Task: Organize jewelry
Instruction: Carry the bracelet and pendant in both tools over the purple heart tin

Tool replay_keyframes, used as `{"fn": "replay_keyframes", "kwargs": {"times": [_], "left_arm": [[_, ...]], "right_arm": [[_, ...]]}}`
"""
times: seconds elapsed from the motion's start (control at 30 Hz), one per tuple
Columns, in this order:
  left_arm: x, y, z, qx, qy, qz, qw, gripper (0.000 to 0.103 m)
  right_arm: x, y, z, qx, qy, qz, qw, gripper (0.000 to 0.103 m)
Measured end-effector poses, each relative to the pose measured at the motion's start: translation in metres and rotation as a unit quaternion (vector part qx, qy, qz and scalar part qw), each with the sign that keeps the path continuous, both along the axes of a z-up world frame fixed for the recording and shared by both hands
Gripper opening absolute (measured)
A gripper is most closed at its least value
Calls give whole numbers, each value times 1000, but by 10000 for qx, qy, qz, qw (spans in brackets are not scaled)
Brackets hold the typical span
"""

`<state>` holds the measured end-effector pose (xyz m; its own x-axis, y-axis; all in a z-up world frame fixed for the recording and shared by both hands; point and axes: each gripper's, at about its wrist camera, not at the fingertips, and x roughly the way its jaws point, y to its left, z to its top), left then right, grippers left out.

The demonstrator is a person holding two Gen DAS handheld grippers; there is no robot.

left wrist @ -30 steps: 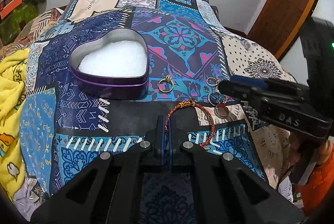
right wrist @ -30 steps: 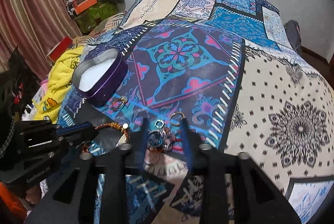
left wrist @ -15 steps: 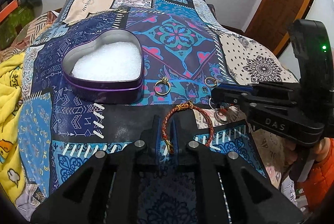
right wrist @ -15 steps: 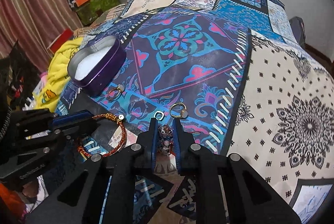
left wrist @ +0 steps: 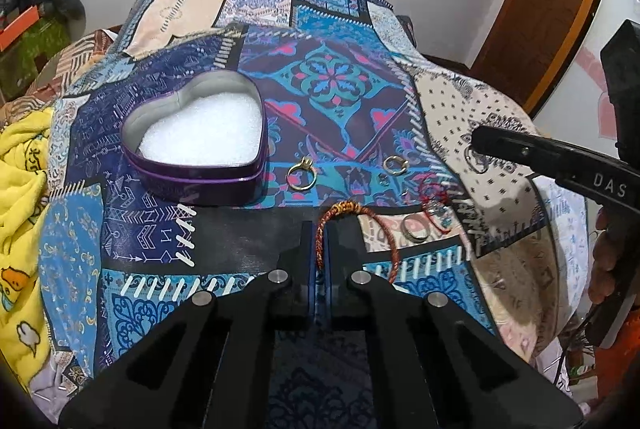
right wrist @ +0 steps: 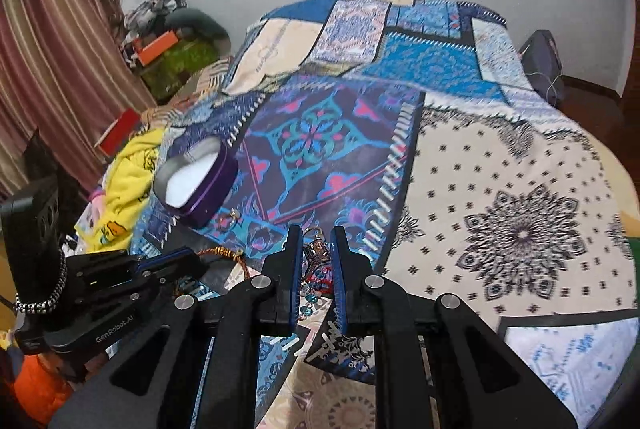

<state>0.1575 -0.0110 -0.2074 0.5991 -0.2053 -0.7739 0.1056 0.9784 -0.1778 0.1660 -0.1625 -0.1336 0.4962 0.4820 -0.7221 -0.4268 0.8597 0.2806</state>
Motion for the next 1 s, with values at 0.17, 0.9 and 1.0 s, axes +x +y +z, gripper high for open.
{"fn": "replay_keyframes", "kwargs": {"times": [0.17,0.9,1.0], "left_arm": [[-8,2,20,-64,-277,42,9996,1],[4,75,83,165,-1288,672,9892,1],[14,80,79,150,-1271,651,9896,1]], "right_arm": [[-4,-1,13,7,-176,-62,9998,12],[12,92,34,180,-686,677,9952,12],[18,100,32,193,-680,737,9948,12]]}}
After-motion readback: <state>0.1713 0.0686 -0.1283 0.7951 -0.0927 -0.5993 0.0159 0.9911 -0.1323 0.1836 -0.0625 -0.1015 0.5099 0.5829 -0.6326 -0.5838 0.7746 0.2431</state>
